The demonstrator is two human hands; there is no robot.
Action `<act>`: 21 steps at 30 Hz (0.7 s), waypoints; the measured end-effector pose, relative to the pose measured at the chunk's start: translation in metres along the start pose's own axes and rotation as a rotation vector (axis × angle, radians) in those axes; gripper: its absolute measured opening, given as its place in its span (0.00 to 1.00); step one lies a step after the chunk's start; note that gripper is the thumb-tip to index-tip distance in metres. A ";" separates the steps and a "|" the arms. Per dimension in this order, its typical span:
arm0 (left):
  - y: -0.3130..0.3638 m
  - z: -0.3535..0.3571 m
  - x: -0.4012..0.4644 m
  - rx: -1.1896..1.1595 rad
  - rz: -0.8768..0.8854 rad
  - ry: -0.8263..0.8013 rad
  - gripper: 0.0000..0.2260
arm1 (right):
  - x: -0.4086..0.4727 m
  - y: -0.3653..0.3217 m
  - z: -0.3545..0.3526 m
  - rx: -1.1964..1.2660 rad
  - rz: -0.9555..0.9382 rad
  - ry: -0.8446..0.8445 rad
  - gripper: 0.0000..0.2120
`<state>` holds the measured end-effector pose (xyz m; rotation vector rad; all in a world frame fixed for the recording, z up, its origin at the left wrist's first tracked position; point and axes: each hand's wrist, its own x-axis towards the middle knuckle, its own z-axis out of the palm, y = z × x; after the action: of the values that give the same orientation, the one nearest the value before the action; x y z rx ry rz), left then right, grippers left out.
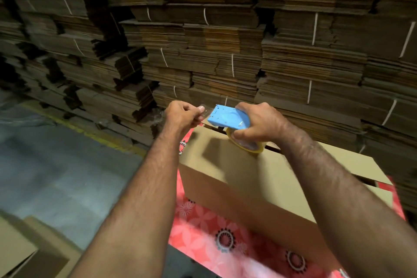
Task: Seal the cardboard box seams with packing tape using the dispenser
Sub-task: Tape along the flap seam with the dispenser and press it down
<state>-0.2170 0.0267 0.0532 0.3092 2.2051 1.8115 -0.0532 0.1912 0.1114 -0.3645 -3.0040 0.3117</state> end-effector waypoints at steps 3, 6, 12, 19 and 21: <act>-0.016 -0.018 0.017 -0.013 -0.022 0.042 0.13 | 0.009 0.006 0.005 0.010 -0.020 -0.043 0.29; -0.026 -0.015 0.027 -0.062 -0.085 0.022 0.11 | 0.019 0.010 0.010 0.014 -0.010 -0.116 0.30; -0.037 0.010 0.045 -0.156 -0.121 -0.032 0.11 | 0.045 0.013 0.005 -0.011 0.017 -0.204 0.35; -0.057 0.009 0.059 -0.116 -0.140 -0.039 0.10 | 0.062 0.003 0.020 0.005 0.147 -0.390 0.32; -0.066 0.008 0.061 -0.084 -0.150 -0.022 0.11 | 0.064 0.000 0.029 -0.018 0.166 -0.413 0.32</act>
<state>-0.2712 0.0417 -0.0178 0.1415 2.0705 1.8041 -0.1183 0.2015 0.0877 -0.6244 -3.3866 0.4212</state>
